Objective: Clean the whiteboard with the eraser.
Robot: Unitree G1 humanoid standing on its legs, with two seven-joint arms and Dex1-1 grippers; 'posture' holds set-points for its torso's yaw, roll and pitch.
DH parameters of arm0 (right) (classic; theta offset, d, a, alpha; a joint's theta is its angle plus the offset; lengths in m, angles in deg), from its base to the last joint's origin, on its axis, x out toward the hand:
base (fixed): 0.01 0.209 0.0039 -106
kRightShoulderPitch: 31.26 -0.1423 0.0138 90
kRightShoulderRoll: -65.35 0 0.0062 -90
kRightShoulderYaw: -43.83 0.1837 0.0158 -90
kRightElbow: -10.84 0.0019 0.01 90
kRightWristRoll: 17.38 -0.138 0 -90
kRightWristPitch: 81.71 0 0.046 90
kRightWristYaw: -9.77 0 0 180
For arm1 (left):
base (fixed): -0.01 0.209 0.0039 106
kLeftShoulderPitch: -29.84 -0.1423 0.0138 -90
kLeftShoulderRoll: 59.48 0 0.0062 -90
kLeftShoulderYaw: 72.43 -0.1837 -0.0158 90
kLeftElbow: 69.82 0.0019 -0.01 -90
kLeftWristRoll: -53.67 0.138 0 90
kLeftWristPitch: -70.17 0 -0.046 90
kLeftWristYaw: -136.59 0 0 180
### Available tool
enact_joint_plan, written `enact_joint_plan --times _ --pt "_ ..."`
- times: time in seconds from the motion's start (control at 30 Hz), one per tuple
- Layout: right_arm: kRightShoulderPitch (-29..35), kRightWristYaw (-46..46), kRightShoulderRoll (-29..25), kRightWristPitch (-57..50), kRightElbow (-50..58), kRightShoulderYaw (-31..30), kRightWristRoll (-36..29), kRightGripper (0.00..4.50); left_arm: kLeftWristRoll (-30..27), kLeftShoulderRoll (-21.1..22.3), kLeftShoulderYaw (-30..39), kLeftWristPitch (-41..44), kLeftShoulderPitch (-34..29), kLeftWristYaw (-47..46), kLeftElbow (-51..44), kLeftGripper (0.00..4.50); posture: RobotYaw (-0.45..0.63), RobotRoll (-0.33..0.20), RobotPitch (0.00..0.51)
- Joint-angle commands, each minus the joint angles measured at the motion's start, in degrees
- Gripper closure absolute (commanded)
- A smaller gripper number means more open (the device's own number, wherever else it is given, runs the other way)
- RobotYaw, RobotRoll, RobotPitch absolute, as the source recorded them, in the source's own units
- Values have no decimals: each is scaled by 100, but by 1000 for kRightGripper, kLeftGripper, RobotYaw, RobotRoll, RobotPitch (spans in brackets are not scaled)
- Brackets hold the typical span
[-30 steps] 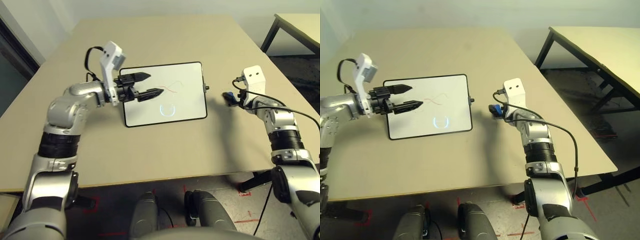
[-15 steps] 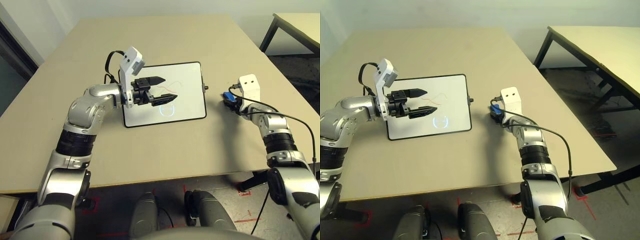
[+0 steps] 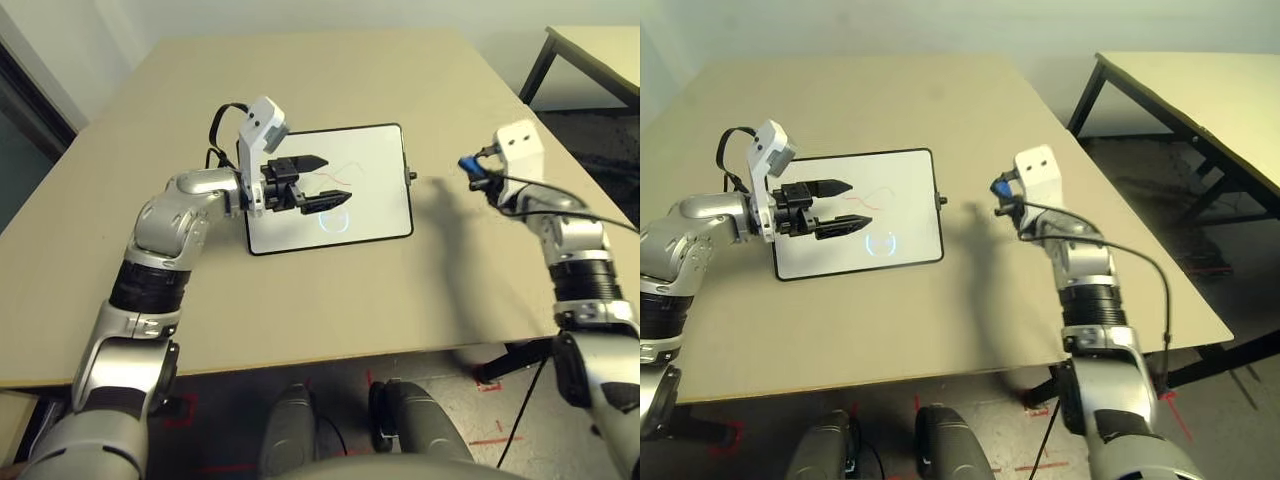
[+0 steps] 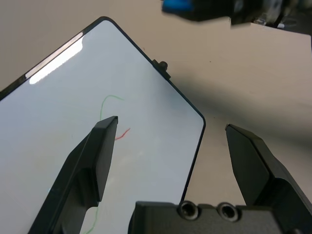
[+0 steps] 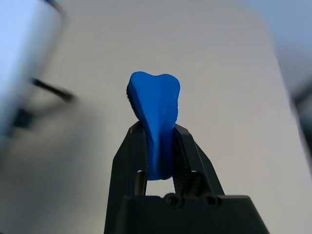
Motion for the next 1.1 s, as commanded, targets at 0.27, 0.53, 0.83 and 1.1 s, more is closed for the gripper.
enact_joint_plan --times 0.27,0.53,0.83,1.1 --pt "-189 -1188 297 433 569 -1971 815 3829 611 212 -142 -723 92 145 646 0 -9 0 46" --pt "-747 -621 748 1612 -1214 -2177 1739 3829 601 287 -90 -639 -78 177 366 0 19 0 53" --pt "-169 -1075 833 1424 -421 -2425 2113 3829 510 463 -8 -273 -372 151 -232 0 25 0 62" --pt "-19 -1138 885 1136 -100 -2404 2336 3829 491 650 76 -192 -357 168 -226 0 19 0 63"
